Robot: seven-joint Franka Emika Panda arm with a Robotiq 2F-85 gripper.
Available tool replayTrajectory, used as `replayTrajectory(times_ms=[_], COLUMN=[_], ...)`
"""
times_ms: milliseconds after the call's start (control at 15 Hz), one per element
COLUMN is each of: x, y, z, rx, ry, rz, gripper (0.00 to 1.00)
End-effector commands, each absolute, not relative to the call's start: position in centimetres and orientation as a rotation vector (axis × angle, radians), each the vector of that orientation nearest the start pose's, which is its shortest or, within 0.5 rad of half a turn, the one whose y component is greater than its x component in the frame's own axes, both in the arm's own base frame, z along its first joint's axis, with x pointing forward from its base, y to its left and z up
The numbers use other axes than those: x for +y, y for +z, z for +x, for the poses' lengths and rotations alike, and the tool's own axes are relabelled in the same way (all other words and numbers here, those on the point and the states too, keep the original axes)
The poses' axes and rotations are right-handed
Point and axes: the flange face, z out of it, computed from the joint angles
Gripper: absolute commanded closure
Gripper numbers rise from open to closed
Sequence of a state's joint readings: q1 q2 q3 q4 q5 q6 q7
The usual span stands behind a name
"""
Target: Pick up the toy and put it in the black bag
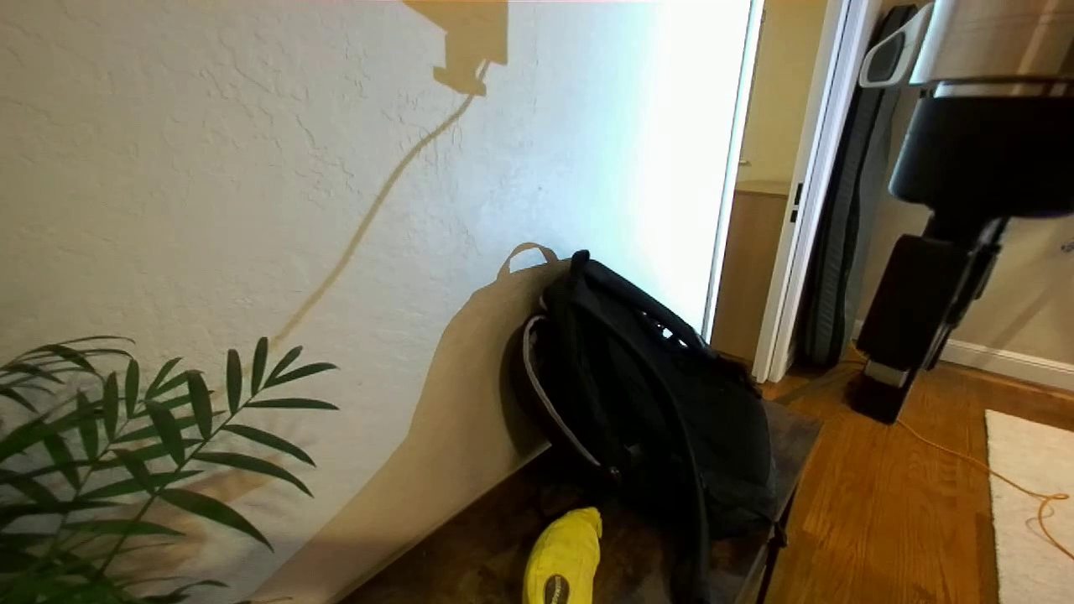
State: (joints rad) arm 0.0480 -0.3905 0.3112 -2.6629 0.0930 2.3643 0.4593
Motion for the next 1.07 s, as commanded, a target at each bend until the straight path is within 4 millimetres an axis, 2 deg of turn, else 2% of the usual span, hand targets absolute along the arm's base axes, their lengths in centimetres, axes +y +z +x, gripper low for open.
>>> replayTrajectory(times_ms=[0, 400, 667, 1000], x=[13.7, 13.7, 13.0, 12.0], y=[36.8, 37.2, 34.5, 29.6], z=[37.6, 37.6, 39.6, 43.1], rx=[0.285, 0.284, 0.443, 0.669], ry=[-0.149, -0.163, -0.150, -0.145], rz=[-3.139, -3.137, -3.108, -3.047], gripper=[0.00, 0.00, 0.00, 0.00])
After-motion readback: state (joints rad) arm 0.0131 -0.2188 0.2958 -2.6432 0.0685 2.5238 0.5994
